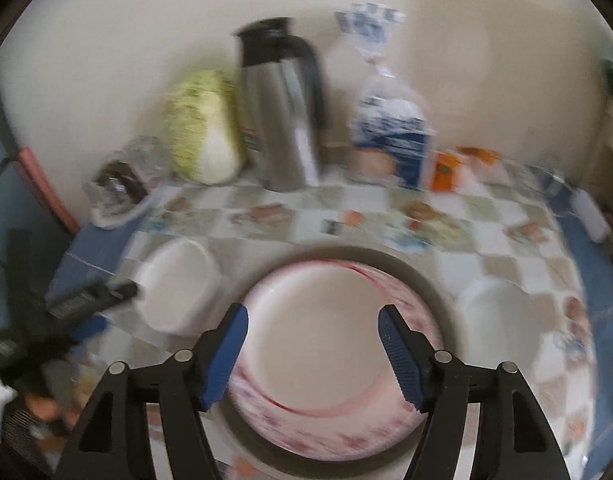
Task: Organize plates and bowls
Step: 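Move both tools to the white square bowl rim and close the right tool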
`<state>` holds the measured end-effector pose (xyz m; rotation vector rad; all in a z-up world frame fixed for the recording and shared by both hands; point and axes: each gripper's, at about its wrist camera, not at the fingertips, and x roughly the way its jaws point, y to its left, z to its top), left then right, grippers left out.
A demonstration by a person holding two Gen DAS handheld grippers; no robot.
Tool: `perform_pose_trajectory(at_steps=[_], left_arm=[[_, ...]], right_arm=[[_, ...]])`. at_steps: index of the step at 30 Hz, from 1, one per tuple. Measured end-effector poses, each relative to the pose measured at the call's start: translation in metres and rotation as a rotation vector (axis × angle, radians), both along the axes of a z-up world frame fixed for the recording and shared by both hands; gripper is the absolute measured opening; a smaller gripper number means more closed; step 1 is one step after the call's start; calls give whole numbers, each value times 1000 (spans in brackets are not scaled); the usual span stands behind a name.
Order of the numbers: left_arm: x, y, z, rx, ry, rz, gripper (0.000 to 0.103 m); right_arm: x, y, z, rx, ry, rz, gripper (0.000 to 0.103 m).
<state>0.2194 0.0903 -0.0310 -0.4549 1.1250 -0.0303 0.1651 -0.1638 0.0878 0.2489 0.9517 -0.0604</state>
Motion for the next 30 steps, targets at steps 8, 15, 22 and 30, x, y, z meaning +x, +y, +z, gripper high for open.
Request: perform_pose_trajectory(at_steps=[8, 15, 22, 30], left_arm=[[12, 17, -18, -82, 10, 41, 91], [23, 21, -36, -131, 32, 31, 66], [27, 12, -47, -161, 51, 6, 30], [24, 12, -43, -163, 29, 1, 22]], right_arm=[[65, 57, -7, 65, 69, 119, 69], [103, 79, -48, 9, 202, 137, 35], [115, 90, -77, -3, 272, 147, 14], [114, 97, -80, -8, 275, 161, 11]])
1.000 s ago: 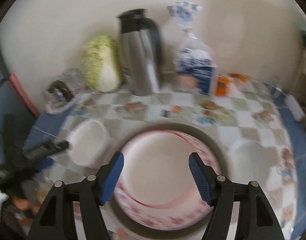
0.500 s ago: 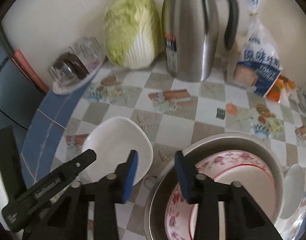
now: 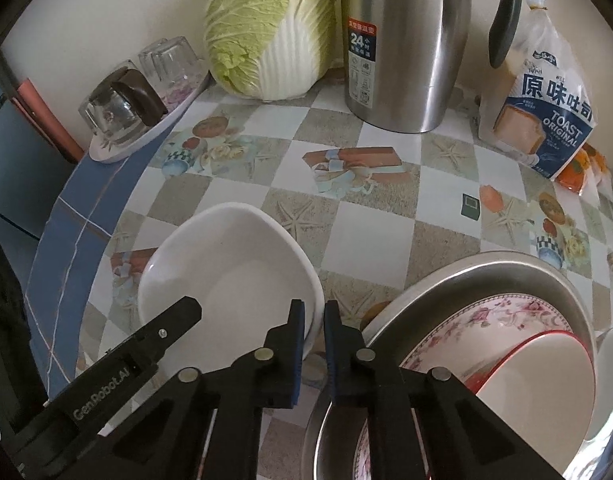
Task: Organize plates and bowls
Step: 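Move both tools to the white square bowl rim and close the right tool, then lift the white square bowl with both tools and carry it over the basin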
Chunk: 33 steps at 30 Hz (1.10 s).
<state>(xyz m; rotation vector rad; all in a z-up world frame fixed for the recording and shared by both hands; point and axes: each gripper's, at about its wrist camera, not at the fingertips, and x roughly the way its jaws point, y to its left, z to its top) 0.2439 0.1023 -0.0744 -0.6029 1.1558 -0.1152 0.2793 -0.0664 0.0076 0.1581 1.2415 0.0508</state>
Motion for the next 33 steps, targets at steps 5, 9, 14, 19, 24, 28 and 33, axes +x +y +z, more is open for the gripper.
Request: perform_pose_trajectory(at_steps=[5, 9, 14, 19, 24, 28, 33], left_arm=[[-7, 2, 21, 2, -42, -10, 21], [-17, -9, 54, 51, -106, -44, 21], [-39, -30, 93, 122, -180, -96, 21], [-54, -52, 119, 150, -249, -157, 21], [-71, -73, 134, 181, -292, -213, 21], [-81, -95, 141, 209, -313, -273, 21], [-87, -126, 143, 254, -324, -345, 21]], right_arm=[[-8, 4, 17, 14, -43, 14, 11], [-20, 1, 40, 23, -91, 4, 11], [-43, -13, 72, 41, -165, -24, 11], [-72, -31, 98, 37, -216, -50, 11], [-100, -53, 113, 97, -268, -93, 11], [-122, -74, 114, 137, -303, -146, 11], [-144, -102, 104, 225, -329, -240, 11]])
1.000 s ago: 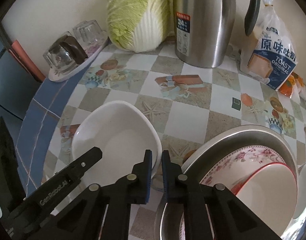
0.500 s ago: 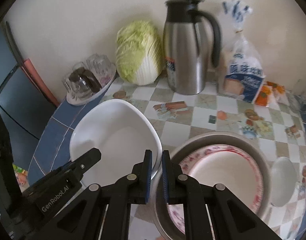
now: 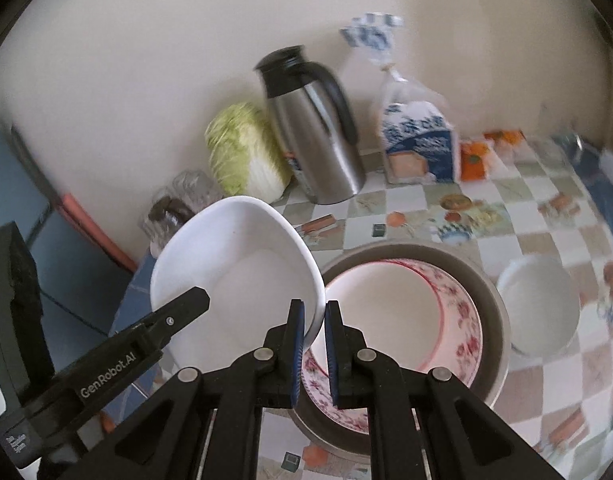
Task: Organize plates and bowls
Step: 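Lift the white square bowl with both tools and carry it over the basin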
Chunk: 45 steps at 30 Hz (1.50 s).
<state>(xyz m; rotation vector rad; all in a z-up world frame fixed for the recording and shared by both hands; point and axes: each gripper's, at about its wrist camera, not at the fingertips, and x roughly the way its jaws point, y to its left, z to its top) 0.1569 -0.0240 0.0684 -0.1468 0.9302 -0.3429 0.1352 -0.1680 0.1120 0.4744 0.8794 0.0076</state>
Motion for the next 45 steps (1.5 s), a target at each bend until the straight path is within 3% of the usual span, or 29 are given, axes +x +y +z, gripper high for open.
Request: perform_pose_trajectory(at_steps=[8, 14, 21, 45], left_arm=[[0, -33, -2, 46, -1, -35, 21], [-1, -53, -12, 81, 25, -49, 21], [0, -59, -25, 80, 67, -53, 21], [8, -65, -46, 95, 132, -38, 21]], right_arm=[[-14, -33, -10, 45, -28, -61, 11], [-20, -46, -14, 21, -14, -84, 11], [-25, -61, -27, 61, 15, -93, 11], [-21, -66, -35, 53, 50, -95, 12]])
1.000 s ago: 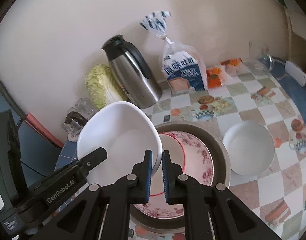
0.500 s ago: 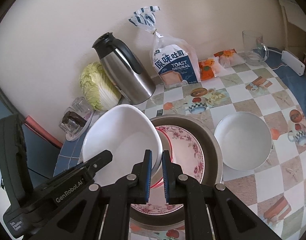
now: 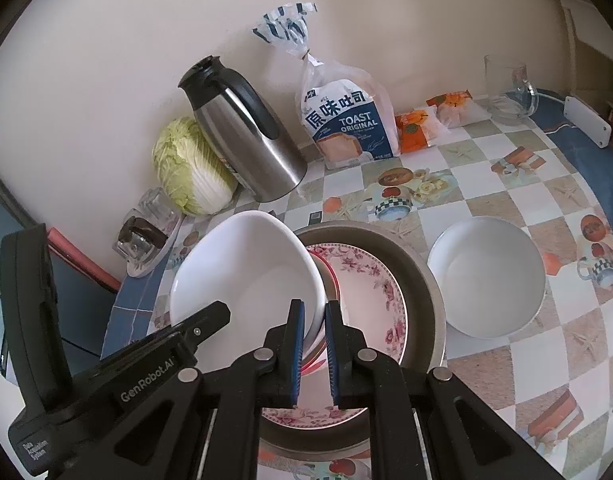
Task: Organize plates and bowls
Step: 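Lift the white square bowl with both tools and carry it over the basin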
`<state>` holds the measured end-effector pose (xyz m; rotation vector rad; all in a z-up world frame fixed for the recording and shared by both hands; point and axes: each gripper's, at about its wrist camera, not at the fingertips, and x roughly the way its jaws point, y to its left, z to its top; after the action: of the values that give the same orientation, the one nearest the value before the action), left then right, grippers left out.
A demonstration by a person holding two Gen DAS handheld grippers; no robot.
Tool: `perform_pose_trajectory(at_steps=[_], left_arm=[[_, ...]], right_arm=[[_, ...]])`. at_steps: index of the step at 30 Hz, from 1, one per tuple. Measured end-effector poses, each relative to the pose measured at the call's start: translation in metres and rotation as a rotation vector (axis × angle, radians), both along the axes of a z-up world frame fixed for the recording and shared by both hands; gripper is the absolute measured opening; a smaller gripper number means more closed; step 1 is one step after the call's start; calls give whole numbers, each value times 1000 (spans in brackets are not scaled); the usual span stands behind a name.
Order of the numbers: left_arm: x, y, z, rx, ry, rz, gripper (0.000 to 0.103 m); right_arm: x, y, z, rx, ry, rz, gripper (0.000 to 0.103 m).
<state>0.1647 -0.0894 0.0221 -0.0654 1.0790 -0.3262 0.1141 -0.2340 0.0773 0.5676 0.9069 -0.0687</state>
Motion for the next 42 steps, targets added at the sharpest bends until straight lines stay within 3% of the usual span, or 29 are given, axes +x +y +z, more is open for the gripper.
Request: perform_pose_trajectory(at_steps=[27, 42], left_arm=[[8, 3, -13, 0, 42, 35, 21], [2, 17, 15, -27, -5, 54, 23]], right_arm=[[12, -1, -14, 44, 35, -35, 14], [9, 3, -5, 41, 26, -23, 15]])
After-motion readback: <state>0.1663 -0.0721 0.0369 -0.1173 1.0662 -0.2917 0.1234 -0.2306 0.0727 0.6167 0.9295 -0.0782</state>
